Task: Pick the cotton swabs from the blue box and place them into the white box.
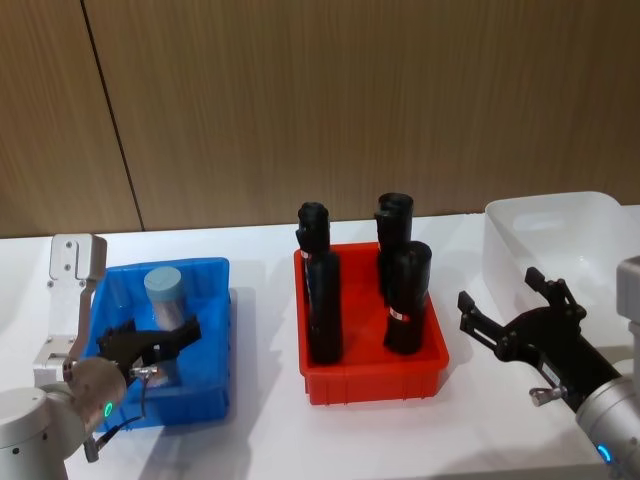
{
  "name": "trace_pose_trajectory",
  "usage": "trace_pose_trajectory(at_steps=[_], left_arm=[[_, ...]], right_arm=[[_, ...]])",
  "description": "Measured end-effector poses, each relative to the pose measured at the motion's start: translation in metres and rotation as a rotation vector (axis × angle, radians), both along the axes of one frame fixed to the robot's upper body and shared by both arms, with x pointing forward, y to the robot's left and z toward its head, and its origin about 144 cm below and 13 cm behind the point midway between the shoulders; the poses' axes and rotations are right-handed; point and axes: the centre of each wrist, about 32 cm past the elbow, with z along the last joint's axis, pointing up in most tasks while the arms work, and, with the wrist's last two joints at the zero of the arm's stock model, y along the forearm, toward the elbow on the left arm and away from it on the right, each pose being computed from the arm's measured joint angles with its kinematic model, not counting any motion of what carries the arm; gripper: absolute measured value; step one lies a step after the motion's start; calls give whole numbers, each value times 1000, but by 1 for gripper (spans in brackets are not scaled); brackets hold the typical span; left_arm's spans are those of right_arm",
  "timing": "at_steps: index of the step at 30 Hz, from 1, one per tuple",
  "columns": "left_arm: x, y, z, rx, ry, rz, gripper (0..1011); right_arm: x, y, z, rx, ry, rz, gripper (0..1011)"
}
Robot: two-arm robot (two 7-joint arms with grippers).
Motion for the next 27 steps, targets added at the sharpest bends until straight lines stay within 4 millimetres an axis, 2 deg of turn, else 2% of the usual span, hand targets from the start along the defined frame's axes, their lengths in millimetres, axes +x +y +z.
trace_pose_trajectory(at_steps=[13,27], left_arm=[[-4,-2,3,31,33,35,1003],[-4,2,-7,24,51,32,1003]], right_arm=[[0,0,0,0,0,0,1002],[0,0,0,0,0,0,1002]])
